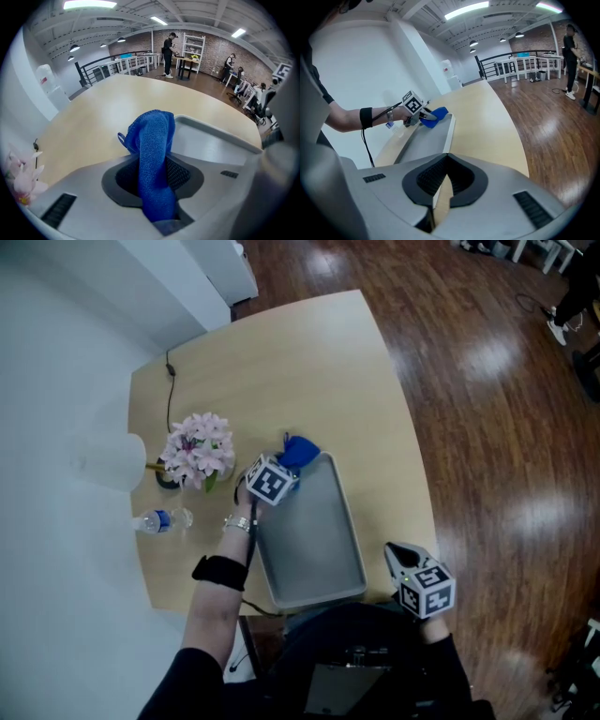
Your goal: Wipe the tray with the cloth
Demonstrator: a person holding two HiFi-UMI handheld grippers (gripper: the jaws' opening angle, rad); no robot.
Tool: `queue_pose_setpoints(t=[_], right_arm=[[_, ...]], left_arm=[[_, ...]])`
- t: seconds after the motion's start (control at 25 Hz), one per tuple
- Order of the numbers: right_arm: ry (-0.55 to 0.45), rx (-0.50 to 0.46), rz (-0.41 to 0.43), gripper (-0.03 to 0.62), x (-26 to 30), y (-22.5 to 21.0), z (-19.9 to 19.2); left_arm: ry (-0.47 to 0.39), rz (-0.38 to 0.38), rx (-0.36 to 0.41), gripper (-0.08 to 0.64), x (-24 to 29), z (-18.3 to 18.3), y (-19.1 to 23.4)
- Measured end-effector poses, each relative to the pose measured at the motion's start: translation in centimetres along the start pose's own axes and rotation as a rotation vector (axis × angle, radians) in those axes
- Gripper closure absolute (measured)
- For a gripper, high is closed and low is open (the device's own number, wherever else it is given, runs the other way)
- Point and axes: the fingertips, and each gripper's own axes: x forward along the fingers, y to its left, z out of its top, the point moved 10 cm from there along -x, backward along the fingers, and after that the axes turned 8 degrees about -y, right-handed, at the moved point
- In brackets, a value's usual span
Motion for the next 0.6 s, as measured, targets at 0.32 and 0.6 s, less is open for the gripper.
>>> queue_pose_setpoints(t=[0.32, 0.6], right_arm=[[0.007, -0.031, 0.011, 0.588, 0.4, 1.3, -0.1], [0.007, -0.056, 0.013, 0.588, 0.2, 2.2, 0.0]], left_arm=[[0.045, 0.115, -0.071, 0.431, -3.5, -5.8, 2.9], [0.026, 0.231, -0.162, 0.43, -5.4, -9.0, 3.8]])
